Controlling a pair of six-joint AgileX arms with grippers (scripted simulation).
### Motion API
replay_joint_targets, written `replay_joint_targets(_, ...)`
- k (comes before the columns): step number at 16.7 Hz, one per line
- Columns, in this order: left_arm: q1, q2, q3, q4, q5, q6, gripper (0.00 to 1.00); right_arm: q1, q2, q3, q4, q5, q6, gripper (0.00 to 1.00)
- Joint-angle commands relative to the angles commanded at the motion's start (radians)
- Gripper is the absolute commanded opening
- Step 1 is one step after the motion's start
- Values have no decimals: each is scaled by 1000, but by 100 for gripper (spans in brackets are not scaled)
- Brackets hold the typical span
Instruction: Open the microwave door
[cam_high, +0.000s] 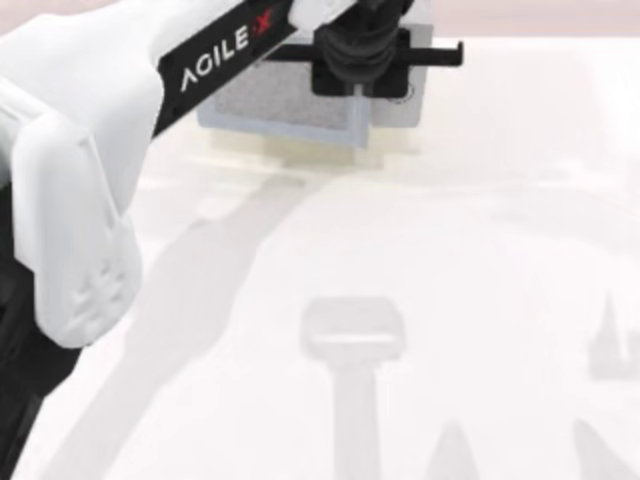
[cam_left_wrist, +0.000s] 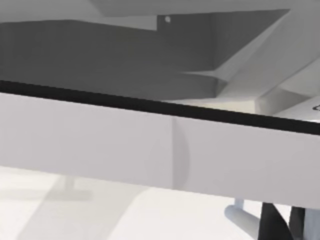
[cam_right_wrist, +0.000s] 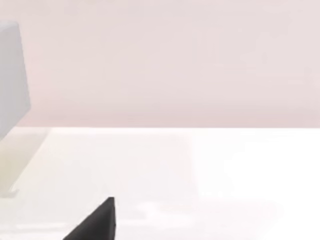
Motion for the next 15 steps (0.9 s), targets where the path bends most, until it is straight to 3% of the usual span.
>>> replay_joint_targets(9,7,-123,-213,114,40,89,0,0,0,0,0,0,0,100)
replay_joint_targets(15,8,-133,-231,123,46,97,0,0,0,0,0,0,0,100)
